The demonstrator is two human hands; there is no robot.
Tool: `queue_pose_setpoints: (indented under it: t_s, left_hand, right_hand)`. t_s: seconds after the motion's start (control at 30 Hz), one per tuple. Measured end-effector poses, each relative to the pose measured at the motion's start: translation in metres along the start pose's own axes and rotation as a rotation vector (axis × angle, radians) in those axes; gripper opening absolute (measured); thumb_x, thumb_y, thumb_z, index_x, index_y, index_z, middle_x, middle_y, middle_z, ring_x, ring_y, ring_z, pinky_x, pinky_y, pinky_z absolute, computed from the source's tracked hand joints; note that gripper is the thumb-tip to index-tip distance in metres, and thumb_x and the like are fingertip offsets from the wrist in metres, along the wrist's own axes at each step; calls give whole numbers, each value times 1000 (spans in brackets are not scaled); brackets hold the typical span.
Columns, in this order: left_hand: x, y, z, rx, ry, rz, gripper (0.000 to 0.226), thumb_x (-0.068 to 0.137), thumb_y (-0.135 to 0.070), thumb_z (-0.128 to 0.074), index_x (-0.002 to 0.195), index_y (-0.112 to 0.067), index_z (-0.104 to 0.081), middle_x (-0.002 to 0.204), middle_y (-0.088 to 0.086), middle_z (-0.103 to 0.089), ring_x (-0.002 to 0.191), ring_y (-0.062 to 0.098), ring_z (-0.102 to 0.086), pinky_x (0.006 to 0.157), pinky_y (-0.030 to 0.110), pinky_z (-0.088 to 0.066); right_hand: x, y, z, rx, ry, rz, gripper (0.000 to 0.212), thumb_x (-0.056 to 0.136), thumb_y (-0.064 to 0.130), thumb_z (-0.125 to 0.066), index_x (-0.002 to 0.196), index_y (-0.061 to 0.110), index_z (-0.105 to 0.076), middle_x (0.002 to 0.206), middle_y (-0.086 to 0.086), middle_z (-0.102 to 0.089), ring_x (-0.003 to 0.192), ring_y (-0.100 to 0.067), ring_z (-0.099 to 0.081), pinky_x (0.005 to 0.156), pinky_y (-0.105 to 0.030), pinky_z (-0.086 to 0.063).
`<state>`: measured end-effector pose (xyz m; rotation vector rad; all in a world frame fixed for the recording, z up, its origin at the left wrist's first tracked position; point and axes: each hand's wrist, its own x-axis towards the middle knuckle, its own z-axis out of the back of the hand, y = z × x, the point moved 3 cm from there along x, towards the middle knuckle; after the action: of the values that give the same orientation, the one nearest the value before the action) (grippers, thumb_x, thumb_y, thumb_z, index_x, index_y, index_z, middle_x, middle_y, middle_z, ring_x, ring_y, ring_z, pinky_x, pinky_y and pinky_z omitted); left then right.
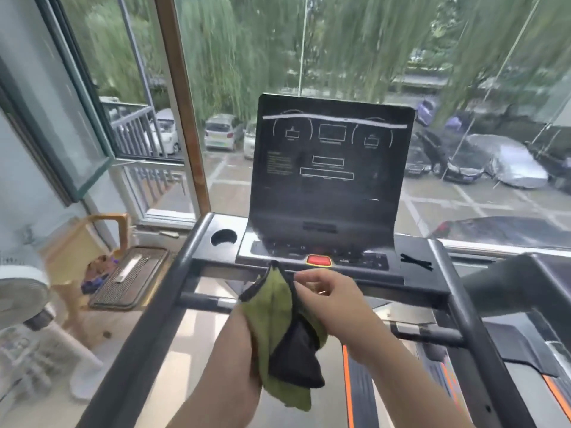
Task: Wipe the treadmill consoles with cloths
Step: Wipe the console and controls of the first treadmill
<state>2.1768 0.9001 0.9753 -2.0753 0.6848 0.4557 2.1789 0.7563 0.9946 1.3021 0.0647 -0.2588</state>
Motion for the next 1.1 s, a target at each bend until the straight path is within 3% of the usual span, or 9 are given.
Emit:
queue_pose_setpoints:
  t_s: [0.07,0.13,0.2,0.3,0.47,0.6,0.8,0.97,1.1]
  left_hand:
    - [47,-26,-3,29,3,-66,40,108,-23,-47,111,12,-67,78,21,-70,69,24,-71,67,28,-56]
    - [81,-49,-13,192,-23,-135,34,112,-7,-34,103,5,-64,81,14,-66,53,10,-65,47,10,-45]
    - [108,-61,-21,370,-94,-157,18,108,-20,-52,105,-16,-69,88,6,-69,74,13,-65,62,12,-49]
    - [132,-83,-42,656,-110,-225,19,99,-46,-61,104,-34,-75,103,-2,-75,101,17,-67,94,34,-51]
    - [175,-130,-70,735,-258,-299,16,104,-48,-49,104,-35,-59,105,-7,-56,106,17,-46,90,27,-29]
    - [219,-164,-86,723,-399,-332,34,104,-55,-41,109,-31,-65,124,12,-64,108,24,-48,97,33,-34]
    - [272,-201,-98,678,-467,-426,53,100,-59,-46,125,-21,-72,130,12,-67,123,29,-56,101,36,-37]
    - [294,-245,-106,661,-390,-462,30,102,-49,-51,82,-32,-67,84,-14,-60,101,21,-51,87,28,-30]
    - [308,-285,-102,600,-336,-537,33,102,-48,-58,74,-31,-65,86,-10,-63,100,20,-56,89,31,-35]
  right_hand:
    - [37,14,3,-76,-72,33,22,85,47,-80,103,34,-79,98,14,-78,93,-2,-73,86,-29,-62]
    - [70,26,7,-169,-127,91,21,87,46,-79,103,33,-79,100,20,-77,98,3,-70,94,-28,-58]
    - [99,36,14,-200,-146,118,15,89,44,-77,101,34,-79,98,23,-76,99,3,-69,97,-31,-57]
    - [138,50,32,-196,-68,109,14,97,40,-68,99,34,-80,95,23,-77,93,1,-70,92,-30,-59]
    - [215,57,68,-162,-45,115,15,99,38,-65,99,33,-79,86,12,-78,78,-5,-70,78,-31,-61]
    - [275,61,88,-113,-41,85,17,100,36,-64,92,30,-78,89,4,-79,86,-21,-75,84,-46,-62]
    - [328,68,77,-28,2,101,20,102,31,-63,92,25,-80,85,5,-79,74,-6,-71,84,-41,-62]
    - [358,70,80,-24,-202,187,18,99,21,-68,93,32,-80,86,2,-79,80,-17,-74,83,-48,-61]
    - [371,95,105,-45,-422,376,23,102,17,-63,103,34,-78,96,13,-78,91,-13,-74,85,-32,-60]
